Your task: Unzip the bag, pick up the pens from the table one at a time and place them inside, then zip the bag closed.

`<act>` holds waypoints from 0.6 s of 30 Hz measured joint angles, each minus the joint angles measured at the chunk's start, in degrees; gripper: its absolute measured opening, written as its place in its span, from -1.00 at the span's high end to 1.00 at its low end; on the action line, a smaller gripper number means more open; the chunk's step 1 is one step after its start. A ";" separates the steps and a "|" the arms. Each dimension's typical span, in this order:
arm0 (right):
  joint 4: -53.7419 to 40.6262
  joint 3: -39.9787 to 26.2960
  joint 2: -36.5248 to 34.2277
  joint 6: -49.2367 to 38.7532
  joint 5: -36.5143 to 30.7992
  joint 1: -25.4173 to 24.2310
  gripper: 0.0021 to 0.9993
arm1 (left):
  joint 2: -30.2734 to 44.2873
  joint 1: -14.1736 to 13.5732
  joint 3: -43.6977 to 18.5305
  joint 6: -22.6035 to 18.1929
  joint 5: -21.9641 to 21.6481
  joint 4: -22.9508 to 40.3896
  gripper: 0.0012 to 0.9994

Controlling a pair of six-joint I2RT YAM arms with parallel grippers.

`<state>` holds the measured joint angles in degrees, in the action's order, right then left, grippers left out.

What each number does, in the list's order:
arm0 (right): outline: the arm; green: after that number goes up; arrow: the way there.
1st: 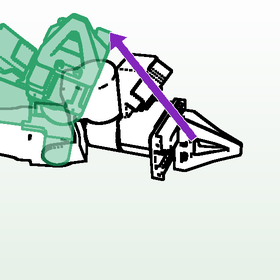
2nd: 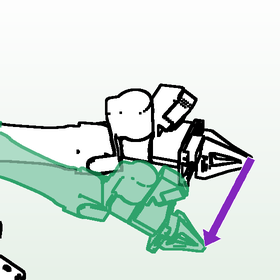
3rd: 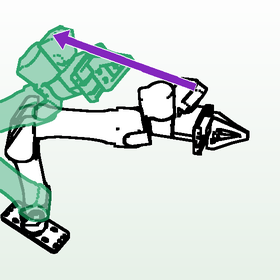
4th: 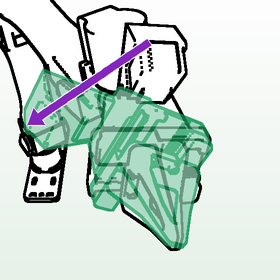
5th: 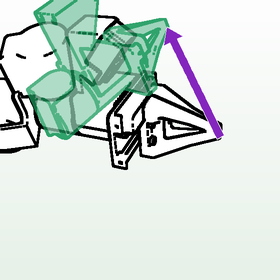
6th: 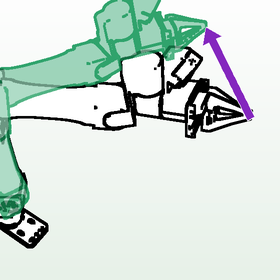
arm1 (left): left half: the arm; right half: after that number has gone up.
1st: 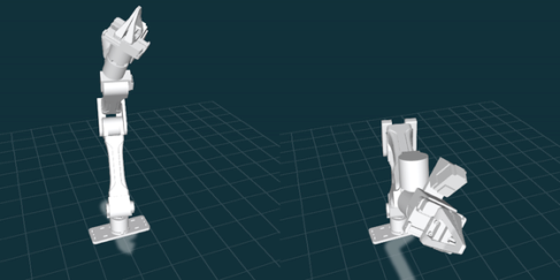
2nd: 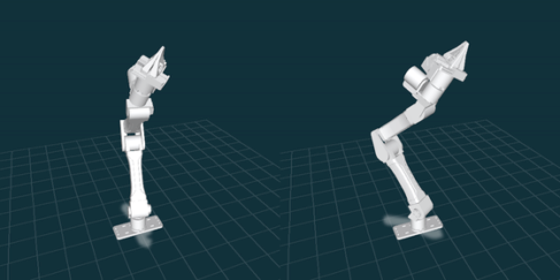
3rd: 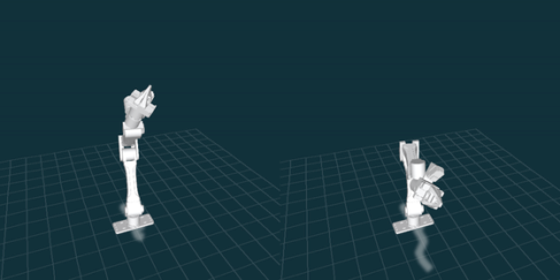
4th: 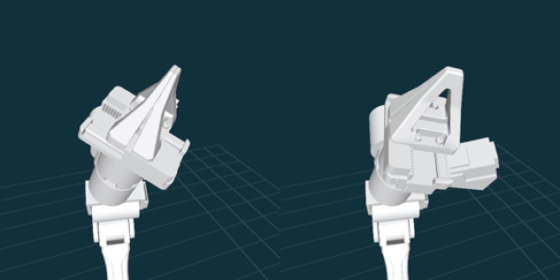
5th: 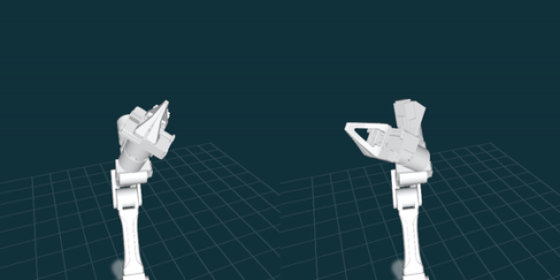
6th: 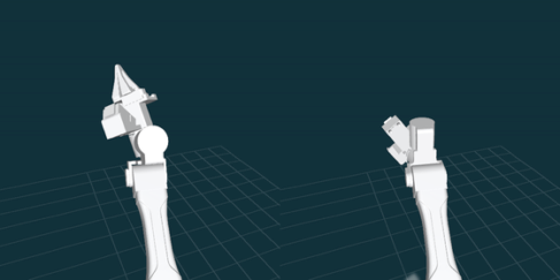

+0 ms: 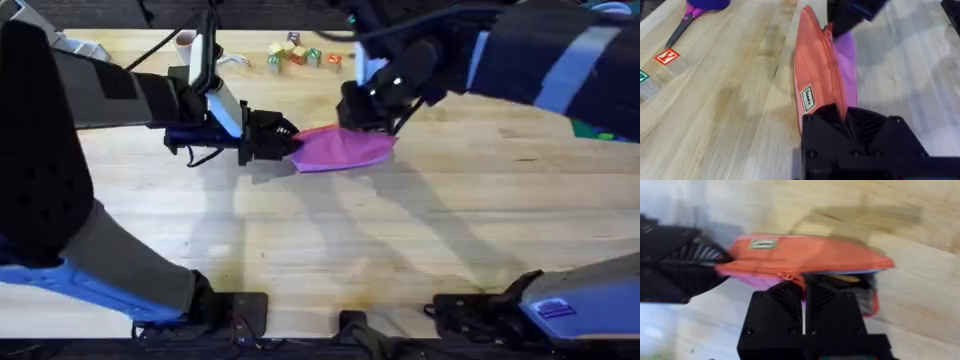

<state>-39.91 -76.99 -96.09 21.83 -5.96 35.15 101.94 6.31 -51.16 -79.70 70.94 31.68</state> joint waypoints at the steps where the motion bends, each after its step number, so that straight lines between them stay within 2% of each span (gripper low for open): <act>1: -0.16 0.00 0.00 -0.05 0.23 -1.15 0.94 | 0.01 0.00 0.00 0.00 0.00 -0.02 0.91; 13: -1.01 0.00 0.00 -0.88 1.74 -14.73 0.94 | 0.01 -0.22 0.00 0.01 0.33 0.00 0.91; 18: -0.78 0.00 -0.69 -0.90 2.44 -17.38 0.94 | 0.01 -0.44 0.00 0.02 0.39 -0.02 0.91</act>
<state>-40.70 -76.99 -96.78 20.93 -3.52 17.77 101.95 5.87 -51.16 -79.68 71.33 31.66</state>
